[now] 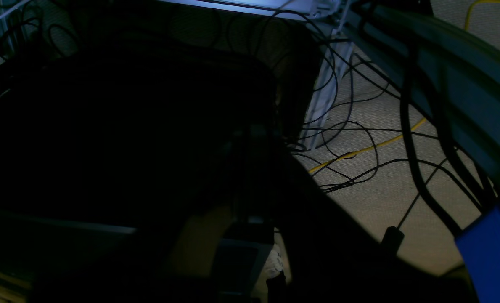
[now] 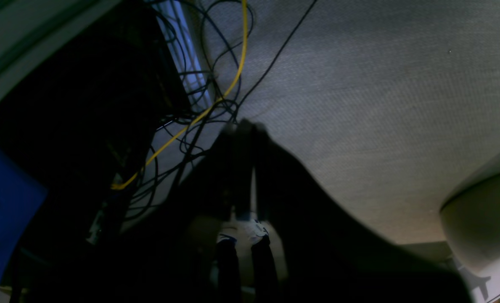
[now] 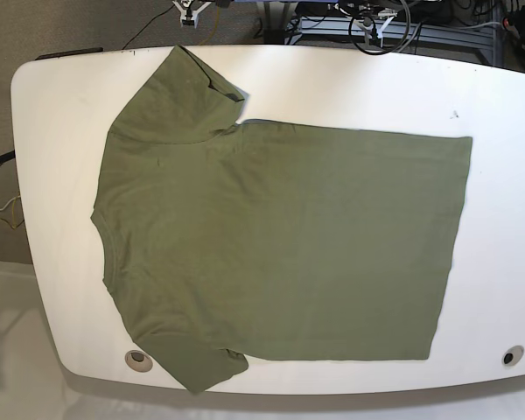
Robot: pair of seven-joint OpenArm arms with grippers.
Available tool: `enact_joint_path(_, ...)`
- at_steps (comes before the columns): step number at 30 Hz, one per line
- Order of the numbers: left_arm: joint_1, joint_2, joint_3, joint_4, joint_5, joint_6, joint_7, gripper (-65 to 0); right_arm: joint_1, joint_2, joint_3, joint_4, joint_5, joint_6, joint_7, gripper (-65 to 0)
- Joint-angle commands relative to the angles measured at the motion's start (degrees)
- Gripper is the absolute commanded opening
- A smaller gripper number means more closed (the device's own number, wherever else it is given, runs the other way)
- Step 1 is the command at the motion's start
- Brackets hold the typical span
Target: Fold the T-shirt properly
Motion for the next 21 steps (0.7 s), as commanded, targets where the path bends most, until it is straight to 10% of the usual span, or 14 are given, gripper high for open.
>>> enact_joint_path(1,0.1,-0.3,0.4,0.4,-0.5,0.0,-0.1,-65.0,-0.3,0.2,0.2,0.4,0.5,0.2,-0.1,-65.0)
enact_joint_path(21,0.2,-0.3,0.4,0.3,-0.5,-0.1,0.2,-65.0,-0.5,0.1,0.2,0.5,0.3,1.0,-0.1,-65.0)
